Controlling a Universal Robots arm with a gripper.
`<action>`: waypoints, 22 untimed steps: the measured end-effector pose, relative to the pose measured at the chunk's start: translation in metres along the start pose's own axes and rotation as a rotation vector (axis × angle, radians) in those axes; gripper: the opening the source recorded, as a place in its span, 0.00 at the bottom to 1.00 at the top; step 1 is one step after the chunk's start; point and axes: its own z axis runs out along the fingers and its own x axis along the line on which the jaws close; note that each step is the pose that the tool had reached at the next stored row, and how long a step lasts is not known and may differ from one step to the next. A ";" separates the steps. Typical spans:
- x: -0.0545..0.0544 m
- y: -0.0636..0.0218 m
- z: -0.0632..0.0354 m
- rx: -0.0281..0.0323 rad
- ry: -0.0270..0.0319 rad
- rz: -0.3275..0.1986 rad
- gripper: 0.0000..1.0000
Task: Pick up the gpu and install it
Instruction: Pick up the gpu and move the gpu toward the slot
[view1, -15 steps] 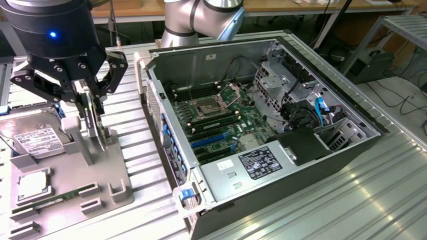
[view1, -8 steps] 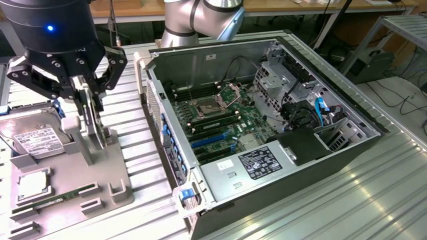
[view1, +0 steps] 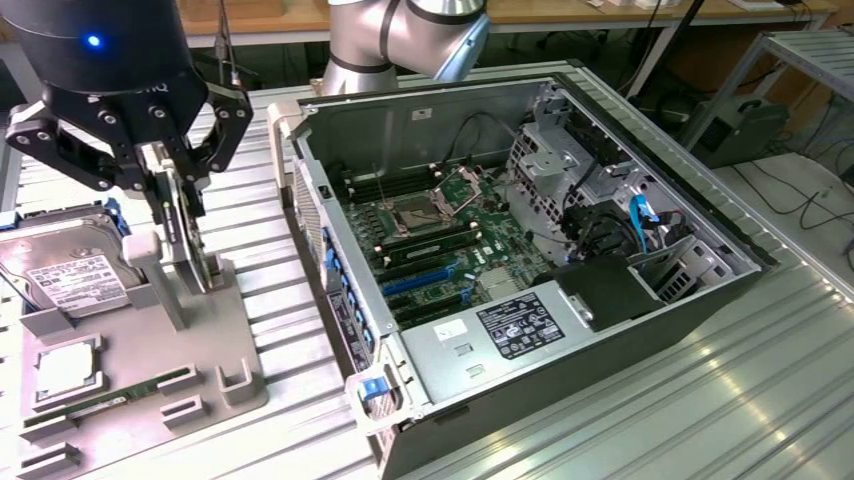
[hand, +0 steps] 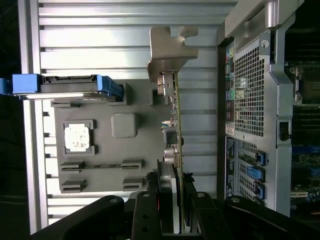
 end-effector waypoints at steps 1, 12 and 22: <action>0.000 0.0000 -0.0007 0.0000 -0.0001 0.000 0.29; 0.000 0.0002 -0.0200 0.0388 -0.0004 -0.001 0.29; -0.001 0.0005 -0.0504 0.0387 -0.0006 -0.001 0.29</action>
